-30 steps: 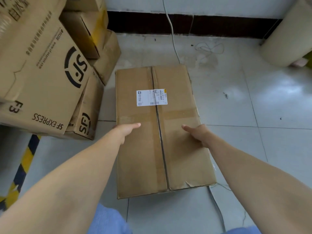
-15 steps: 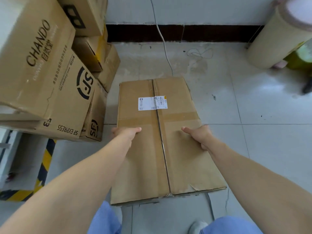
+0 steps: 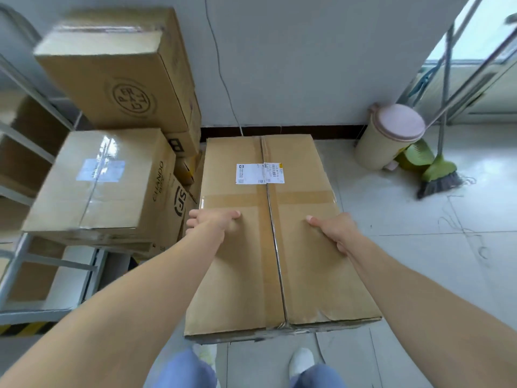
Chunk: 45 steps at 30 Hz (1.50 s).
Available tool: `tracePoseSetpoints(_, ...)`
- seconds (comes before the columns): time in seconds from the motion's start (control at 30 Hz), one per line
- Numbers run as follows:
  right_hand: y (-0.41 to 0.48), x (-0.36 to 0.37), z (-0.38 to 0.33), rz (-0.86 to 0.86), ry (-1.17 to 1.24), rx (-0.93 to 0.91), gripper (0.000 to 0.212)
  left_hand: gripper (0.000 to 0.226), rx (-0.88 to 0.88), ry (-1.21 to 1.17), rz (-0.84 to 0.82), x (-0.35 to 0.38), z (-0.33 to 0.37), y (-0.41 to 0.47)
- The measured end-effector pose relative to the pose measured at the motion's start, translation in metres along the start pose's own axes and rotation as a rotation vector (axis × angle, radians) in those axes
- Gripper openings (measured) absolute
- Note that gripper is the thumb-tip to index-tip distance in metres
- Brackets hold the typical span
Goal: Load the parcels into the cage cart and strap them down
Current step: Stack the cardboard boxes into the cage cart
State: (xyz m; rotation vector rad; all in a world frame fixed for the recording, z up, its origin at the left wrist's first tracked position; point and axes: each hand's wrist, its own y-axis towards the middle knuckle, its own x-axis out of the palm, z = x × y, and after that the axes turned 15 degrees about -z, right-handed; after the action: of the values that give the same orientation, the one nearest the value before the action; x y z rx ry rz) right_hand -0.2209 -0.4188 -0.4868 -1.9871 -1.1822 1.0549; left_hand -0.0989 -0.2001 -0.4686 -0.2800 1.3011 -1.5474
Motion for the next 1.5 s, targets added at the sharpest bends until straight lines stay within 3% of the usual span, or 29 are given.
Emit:
tracePoseSetpoints(0.07, -0.046, -0.021, -0.027, 0.013, 0.005, -0.065, 0.096, 0.108, 0.055, 0.001, 0.014, -0.022, 0.023, -0.046)
tracePoseSetpoints(0.17, -0.110, -0.046, -0.068, 0.032, 0.019, -0.164, 0.110, 0.108, 0.139, -0.030, 0.044, -0.055, 0.052, -0.111)
tracePoseSetpoints(0.33, -0.205, -0.072, -0.140, 0.085, -0.071, -0.305, 0.101, 0.104, 0.270, -0.117, 0.127, -0.117, 0.080, -0.200)
tracePoseSetpoints(0.63, -0.322, -0.036, -0.241, 0.004, -0.210, -0.640, 0.105, 0.106, 0.347, -0.336, 0.324, -0.245, 0.067, -0.298)
tracePoseSetpoints(0.9, -0.382, 0.093, -0.329, -0.189, -0.310, -0.876, 0.107, 0.121, 0.408, -0.497, 0.457, -0.394, 0.017, -0.337)
tracePoseSetpoints(0.97, -0.389, 0.135, -0.354, -0.234, -0.323, -0.925, 0.104, 0.117, 0.414, -0.577, 0.494, -0.432, 0.001, -0.334)
tracePoseSetpoints(1.07, -0.407, 0.206, -0.386, -0.291, -0.363, -0.968, 0.118, 0.105, 0.423, -0.671, 0.568, -0.490, -0.025, -0.329)
tracePoseSetpoints(1.3, -0.431, 0.358, -0.438, -0.376, -0.436, -1.018, 0.141, 0.104, 0.378, -0.794, 0.709, -0.604, -0.079, -0.298)
tracePoseSetpoints(1.5, -0.445, 0.456, -0.471, -0.400, -0.554, -0.989, 0.135, 0.121, 0.351, -0.894, 0.728, -0.684, -0.099, -0.248)
